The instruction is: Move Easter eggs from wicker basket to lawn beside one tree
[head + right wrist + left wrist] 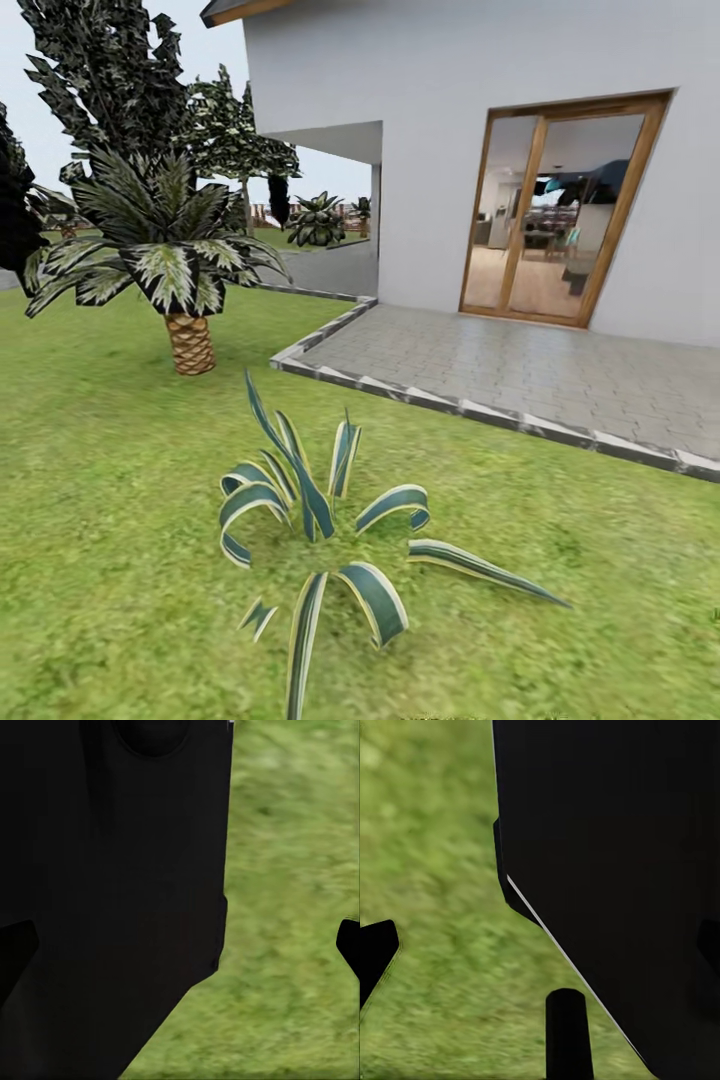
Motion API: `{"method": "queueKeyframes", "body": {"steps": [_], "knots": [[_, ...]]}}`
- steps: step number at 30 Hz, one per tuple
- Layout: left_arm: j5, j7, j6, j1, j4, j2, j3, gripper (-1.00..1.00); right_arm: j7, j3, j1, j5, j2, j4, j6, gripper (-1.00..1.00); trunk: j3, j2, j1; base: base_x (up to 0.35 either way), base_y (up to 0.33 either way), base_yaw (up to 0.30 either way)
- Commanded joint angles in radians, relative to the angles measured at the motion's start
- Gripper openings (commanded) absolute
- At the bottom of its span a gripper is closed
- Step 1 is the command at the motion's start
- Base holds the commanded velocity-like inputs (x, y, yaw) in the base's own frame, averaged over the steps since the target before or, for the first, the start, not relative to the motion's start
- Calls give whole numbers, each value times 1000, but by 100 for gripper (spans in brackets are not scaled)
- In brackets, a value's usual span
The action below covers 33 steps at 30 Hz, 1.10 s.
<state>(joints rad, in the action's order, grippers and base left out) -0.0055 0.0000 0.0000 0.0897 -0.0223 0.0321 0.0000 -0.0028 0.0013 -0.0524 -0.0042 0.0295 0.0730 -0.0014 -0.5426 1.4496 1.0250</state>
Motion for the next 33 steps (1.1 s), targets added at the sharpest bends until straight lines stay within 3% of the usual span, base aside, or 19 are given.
{"method": "queueKeyframes", "body": {"steps": [1, 11, 33], "knots": [[-1, 0, 0, 1, -2, 0, 0, 100, 0, 0, -1, 0, 0, 2, 0, 100, -1, 0, 0, 0, 0, -282], [-1, 0, 0, 1, -2, 0, 0, 100, 0, 0, -1, 0, 1, 2, 0, 100, -1, 0, 0, 0, 37, -121], [1, 0, 2, 1, -2, 0, 1, 100, 0, 0, -1, 0, 1, 2, 0, 100, -1, 0, 0, 0, 331, -1]]}}
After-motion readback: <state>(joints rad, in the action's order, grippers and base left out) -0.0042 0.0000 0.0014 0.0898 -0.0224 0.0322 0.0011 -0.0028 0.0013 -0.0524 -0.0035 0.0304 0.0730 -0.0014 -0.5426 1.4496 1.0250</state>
